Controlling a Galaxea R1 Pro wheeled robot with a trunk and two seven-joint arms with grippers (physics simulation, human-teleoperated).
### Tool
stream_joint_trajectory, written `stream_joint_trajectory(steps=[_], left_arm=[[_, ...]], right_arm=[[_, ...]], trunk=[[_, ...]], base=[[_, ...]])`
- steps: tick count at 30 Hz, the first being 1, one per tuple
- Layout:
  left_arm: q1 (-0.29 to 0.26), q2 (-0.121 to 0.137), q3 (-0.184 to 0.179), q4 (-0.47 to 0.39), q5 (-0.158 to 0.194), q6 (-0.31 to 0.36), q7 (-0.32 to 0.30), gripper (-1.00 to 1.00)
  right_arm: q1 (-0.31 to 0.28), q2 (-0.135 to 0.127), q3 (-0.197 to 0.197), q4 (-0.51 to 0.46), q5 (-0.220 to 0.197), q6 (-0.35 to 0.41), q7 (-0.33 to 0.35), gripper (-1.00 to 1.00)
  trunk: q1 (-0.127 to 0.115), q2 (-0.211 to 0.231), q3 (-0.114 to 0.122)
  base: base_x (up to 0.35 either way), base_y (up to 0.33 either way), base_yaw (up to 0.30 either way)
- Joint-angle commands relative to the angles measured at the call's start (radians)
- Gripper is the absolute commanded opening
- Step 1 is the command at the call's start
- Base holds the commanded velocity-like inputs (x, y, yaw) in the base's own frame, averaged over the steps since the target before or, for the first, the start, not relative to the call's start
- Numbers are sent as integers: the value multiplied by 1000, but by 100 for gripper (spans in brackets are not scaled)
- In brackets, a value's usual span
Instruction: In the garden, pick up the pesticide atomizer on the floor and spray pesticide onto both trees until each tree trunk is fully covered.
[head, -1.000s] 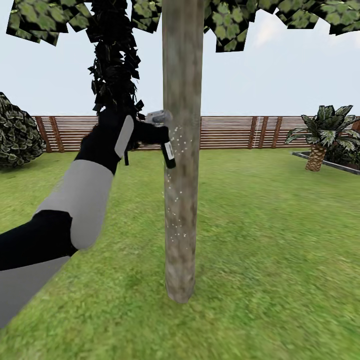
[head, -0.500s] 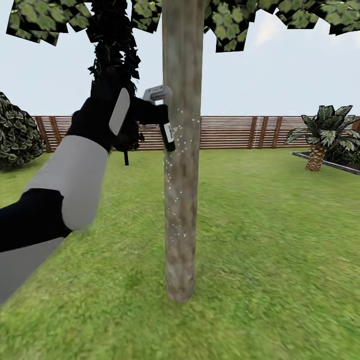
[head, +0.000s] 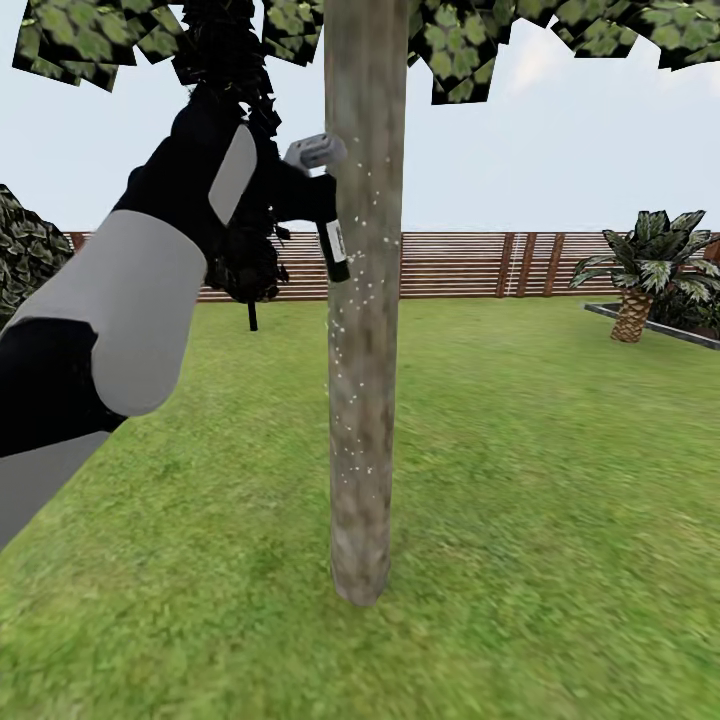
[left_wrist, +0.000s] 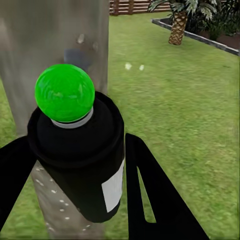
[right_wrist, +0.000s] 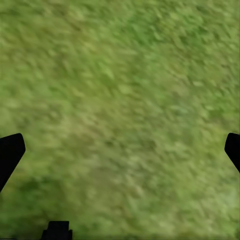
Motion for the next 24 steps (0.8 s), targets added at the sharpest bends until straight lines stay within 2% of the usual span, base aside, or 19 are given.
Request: stream_joint_trajectory(steps=[1,4,9,11,17,19,22,24], left_arm=[[-1,0,1,7,2,0,0,-100],[-2,11,2,36,2,-1,0,-100],[-2,19,6,134,1,-9,2,-100],[-2,26,7,140,1,-9,2,-100],[-2,68,9,155,-1,-12,4,-100],[-2,68,8,222,-1,-15,6,-100],[-2,57,9,276,0,-24,6,-100],[-2,39,8,338,0,-50,6,-100]], right_arm=[[0,0,0,0,0,0,0,100],[0,0,0,0,0,0,0,100],[0,0,0,0,0,0,0,100],[0,0,0,0,0,0,0,100],[0,0,0,0,0,0,0,100],[0,0,0,0,0,0,0,100],[0,0,0,0,0,0,0,100],[0,0,0,0,0,0,0,100]], trunk=[[0,0,0],[0,0,0],[0,0,0],[0,0,0],[0,0,0],[0,0,0],[0,0,0],[0,0,0]], base=[[0,0,0],[0,0,0],[0,0,0],[0,0,0],[0,0,0],[0,0,0],[0,0,0],[0,0,0]])
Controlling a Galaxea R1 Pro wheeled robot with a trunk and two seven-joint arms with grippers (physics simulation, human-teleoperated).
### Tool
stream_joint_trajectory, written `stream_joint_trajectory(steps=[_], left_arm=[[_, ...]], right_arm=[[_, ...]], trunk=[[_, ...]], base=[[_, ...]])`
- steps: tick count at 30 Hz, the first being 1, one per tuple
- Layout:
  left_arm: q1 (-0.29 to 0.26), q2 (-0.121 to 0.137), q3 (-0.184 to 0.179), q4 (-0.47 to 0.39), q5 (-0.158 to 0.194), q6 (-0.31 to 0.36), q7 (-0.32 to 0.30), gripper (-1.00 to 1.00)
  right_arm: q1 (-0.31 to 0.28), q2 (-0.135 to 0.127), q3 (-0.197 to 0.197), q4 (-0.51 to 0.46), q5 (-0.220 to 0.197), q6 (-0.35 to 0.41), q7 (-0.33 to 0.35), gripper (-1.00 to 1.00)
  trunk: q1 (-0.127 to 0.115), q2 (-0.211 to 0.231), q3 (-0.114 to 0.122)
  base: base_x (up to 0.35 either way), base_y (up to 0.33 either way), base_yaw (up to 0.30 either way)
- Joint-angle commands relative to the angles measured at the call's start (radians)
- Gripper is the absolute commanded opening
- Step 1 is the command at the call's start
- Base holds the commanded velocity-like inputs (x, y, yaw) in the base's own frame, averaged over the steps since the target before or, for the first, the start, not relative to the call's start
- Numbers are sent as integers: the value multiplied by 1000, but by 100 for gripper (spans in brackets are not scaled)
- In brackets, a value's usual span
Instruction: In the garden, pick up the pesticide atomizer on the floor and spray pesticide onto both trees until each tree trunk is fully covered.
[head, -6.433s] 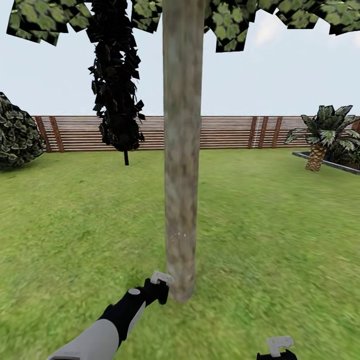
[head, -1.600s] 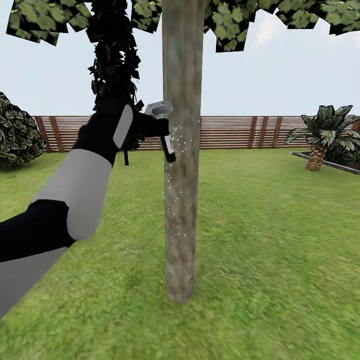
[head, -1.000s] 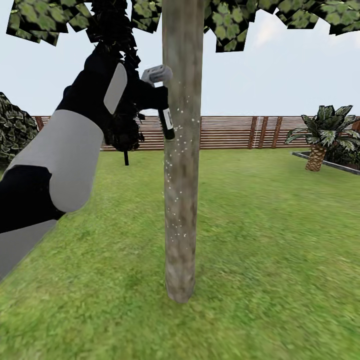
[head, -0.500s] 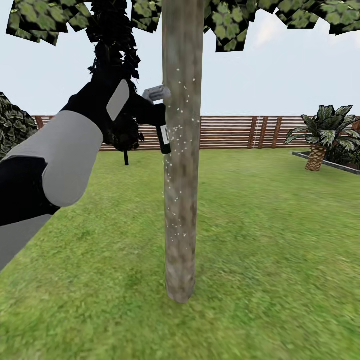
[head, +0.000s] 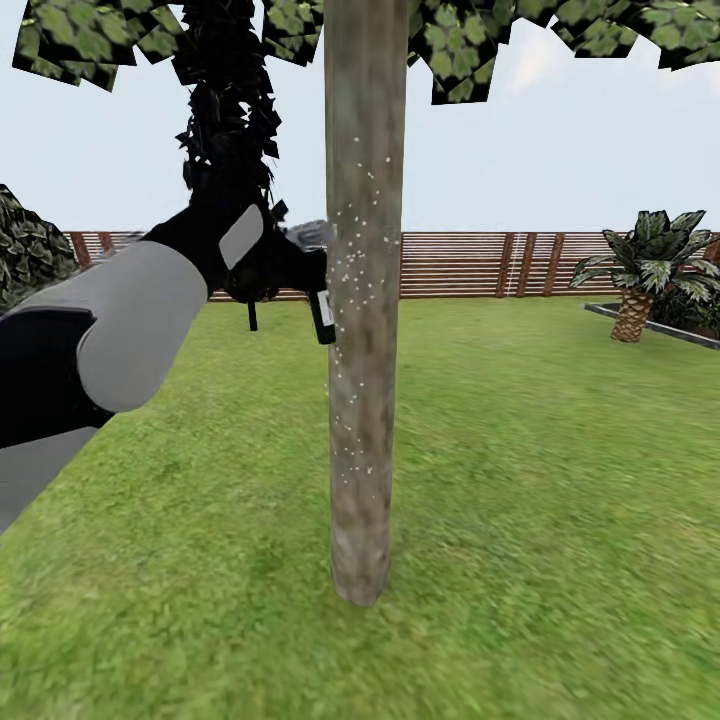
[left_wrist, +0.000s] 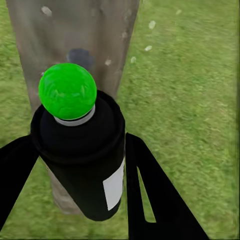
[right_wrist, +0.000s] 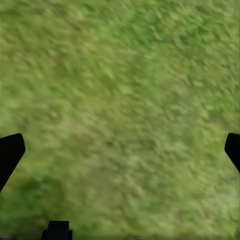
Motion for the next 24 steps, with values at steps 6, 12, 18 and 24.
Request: stream_joint_trajectory(steps=[6,12,18,24], left_arm=[[1,-21,1,123,1,-99,0,-100],[2,-27,-1,129,1,-108,-3,-100],[3,-28,0,128,2,-110,-5,-100],[3,-40,-2,130,4,-161,-5,-100]], right_arm=[[0,0,0,0,0,0,0,100],[0,0,0,0,0,0,0,100],[0,0,0,0,0,0,0,100],[0,0,0,0,0,0,0,100]], trunk=[[0,0,0],[0,0,0],[0,0,0],[0,0,0]], base=[[0,0,0],[0,0,0],[-114,0,0],[-118,-51,0]])
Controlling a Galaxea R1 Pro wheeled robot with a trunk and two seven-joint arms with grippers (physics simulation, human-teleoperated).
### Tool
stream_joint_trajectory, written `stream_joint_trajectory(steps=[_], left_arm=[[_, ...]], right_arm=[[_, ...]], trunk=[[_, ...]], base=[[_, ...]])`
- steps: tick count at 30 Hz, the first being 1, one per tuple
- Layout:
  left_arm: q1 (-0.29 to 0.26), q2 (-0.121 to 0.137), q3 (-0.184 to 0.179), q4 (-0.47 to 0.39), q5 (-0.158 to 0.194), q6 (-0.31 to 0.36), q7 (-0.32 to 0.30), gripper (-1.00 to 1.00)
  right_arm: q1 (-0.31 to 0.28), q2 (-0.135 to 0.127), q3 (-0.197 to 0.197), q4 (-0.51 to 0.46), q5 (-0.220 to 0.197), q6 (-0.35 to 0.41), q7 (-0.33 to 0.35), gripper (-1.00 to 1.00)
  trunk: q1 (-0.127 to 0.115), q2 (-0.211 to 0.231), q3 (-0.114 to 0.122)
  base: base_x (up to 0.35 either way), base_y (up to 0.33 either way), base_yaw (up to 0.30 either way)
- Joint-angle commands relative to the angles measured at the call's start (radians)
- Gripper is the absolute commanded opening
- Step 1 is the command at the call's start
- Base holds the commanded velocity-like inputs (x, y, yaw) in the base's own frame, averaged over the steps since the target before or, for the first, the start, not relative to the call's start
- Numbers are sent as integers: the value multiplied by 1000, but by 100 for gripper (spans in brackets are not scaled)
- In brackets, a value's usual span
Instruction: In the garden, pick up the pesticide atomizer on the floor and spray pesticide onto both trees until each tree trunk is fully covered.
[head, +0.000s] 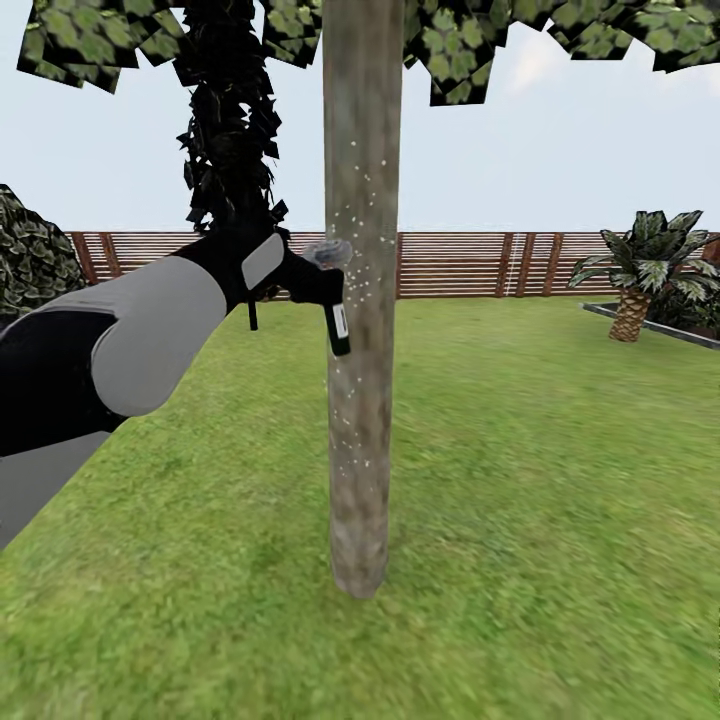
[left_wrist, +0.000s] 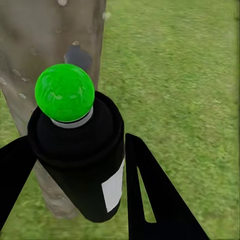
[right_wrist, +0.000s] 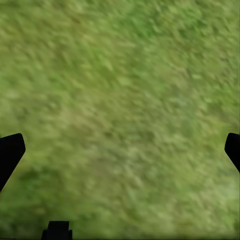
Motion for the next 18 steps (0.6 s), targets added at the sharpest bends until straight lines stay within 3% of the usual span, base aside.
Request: stream_joint_trajectory(steps=[1,8,18], left_arm=[[0,0,0,0,0,-7,-1,-100],[11,0,0,2,-1,-14,-1,-100],[162,0,-2,2,-3,-90,2,-100]], right_arm=[[0,0,0,0,0,0,0,100],[0,0,0,0,0,0,0,100],[0,0,1,0,0,0,0,100]], trunk=[[0,0,0],[0,0,0],[0,0,0]], base=[[-33,-17,0],[-7,-4,0],[0,0,0]])
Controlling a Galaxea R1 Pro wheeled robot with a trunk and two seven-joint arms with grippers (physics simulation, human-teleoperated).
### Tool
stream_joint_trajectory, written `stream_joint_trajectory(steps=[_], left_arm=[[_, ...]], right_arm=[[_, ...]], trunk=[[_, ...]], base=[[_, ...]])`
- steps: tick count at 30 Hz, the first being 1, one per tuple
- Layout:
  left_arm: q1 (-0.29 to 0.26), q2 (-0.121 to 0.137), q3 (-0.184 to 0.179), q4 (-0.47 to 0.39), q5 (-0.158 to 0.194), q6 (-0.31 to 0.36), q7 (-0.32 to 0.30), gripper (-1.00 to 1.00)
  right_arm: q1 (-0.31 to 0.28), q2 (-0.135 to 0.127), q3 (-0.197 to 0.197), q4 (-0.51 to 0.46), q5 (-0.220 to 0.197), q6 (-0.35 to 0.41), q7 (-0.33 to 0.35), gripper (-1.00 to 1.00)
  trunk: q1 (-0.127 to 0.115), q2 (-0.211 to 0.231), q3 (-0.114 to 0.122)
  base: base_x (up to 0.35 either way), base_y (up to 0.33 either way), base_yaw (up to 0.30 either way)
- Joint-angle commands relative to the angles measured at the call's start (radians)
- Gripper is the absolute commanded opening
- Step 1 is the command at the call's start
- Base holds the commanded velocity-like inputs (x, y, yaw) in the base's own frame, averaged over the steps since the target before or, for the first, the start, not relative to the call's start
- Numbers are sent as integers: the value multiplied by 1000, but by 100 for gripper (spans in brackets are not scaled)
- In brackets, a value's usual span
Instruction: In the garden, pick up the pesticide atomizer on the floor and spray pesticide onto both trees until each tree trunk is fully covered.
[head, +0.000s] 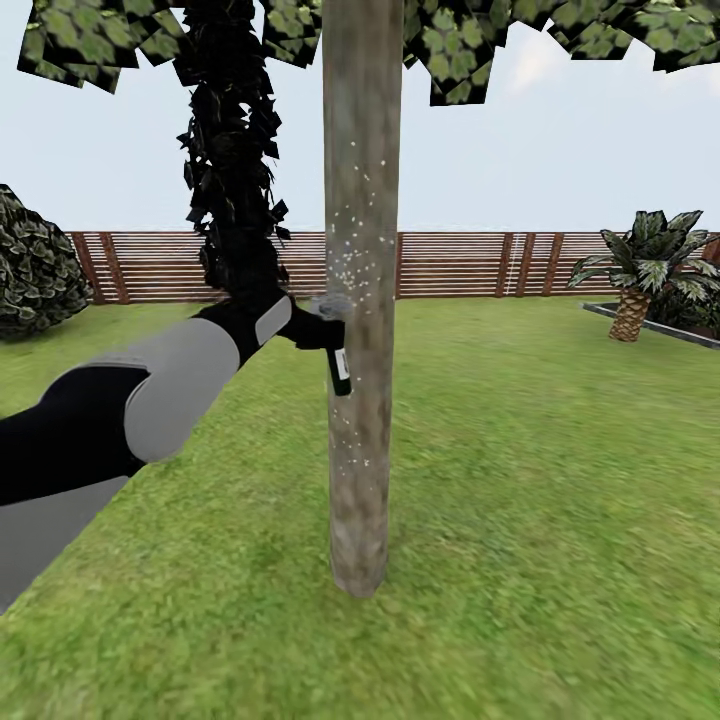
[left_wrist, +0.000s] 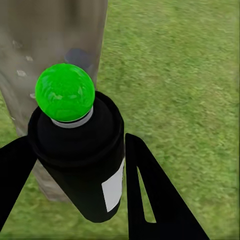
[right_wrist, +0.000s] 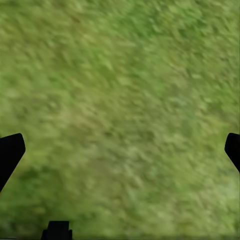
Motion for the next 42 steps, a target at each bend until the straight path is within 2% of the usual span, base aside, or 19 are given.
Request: stream_joint_trajectory(steps=[1,19,25,30,32,33,35,37,38,39,40,42], left_arm=[[13,0,3,0,2,-4,-1,-100],[196,0,0,1,1,-114,-4,-100],[233,0,1,2,0,-120,-4,-100],[284,0,1,1,-2,-161,-3,-100],[310,0,1,1,-29,-168,-2,-100],[342,0,2,1,-97,-191,-1,-100],[373,0,2,2,-143,-231,1,-100],[394,0,3,2,-159,-248,1,-100],[464,0,6,1,-177,-328,2,-100],[485,0,7,1,-179,-376,3,-100],[542,0,8,0,-181,-424,3,-100],[590,0,8,-1,-181,-490,4,-100]], right_arm=[[0,0,0,0,0,0,0,100],[0,0,0,0,0,0,0,100],[0,0,1,0,0,0,0,100],[0,0,1,0,0,0,0,100],[0,0,0,0,0,0,0,100],[0,0,0,0,0,0,0,100],[0,0,1,0,0,0,0,100],[0,0,1,0,0,0,0,100],[0,0,0,0,0,0,0,100],[0,0,1,0,0,0,0,100],[0,1,0,0,0,0,1,100],[0,0,0,0,0,0,2,100]], trunk=[[0,0,0],[0,0,0],[0,0,0],[0,0,0],[0,0,0],[0,0,0],[0,0,0],[0,0,0],[0,0,0],[0,0,0],[0,0,0],[0,0,0]], base=[[0,0,0],[0,0,0],[0,0,0],[0,0,0],[0,0,0],[0,0,0],[0,0,0],[0,0,0],[0,0,0],[0,0,0],[0,0,0],[0,0,0]])
